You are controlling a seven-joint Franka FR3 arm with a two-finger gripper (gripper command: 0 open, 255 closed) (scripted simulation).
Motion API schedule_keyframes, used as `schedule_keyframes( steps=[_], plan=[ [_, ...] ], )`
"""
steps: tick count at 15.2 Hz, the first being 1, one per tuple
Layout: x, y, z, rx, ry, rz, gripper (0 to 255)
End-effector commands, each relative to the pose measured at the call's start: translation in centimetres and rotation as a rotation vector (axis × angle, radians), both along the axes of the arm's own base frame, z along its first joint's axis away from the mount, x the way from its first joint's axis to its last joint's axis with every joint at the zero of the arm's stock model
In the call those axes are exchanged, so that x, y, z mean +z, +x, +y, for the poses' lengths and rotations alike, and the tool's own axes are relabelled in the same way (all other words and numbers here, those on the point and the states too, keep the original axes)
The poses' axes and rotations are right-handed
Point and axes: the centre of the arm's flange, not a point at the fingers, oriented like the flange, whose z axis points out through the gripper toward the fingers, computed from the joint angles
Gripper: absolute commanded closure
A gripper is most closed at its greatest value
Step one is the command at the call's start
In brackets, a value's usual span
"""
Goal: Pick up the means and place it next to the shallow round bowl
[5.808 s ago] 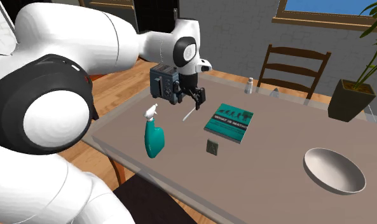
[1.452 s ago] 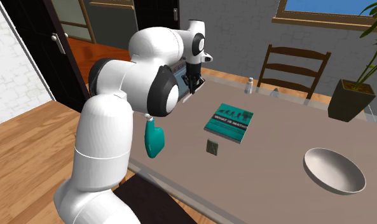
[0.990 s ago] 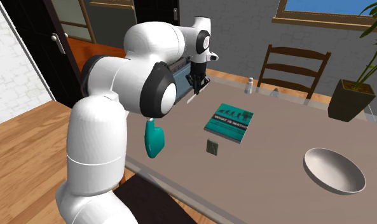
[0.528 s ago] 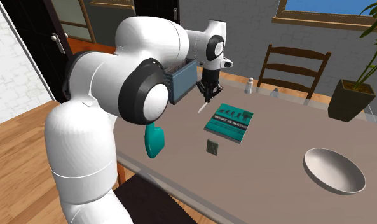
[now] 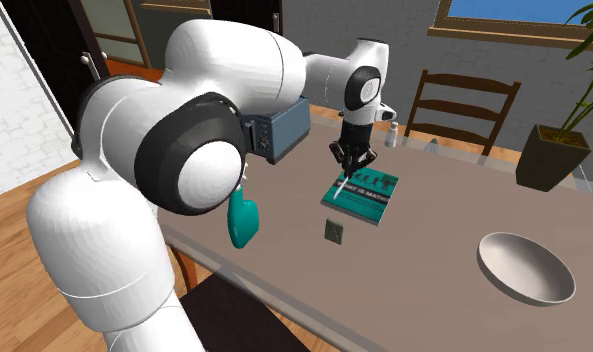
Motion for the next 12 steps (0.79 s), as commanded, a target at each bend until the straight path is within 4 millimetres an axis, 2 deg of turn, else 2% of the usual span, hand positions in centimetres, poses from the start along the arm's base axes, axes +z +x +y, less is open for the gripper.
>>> schedule_keyframes(
  steps=[1,12],
  plan=[
    [0.2,-0.6,-2.9,0.001,0.000,0.000,255],
    [0.2,-4.0,-17.0,0.001,0.000,0.000,255]
  ],
)
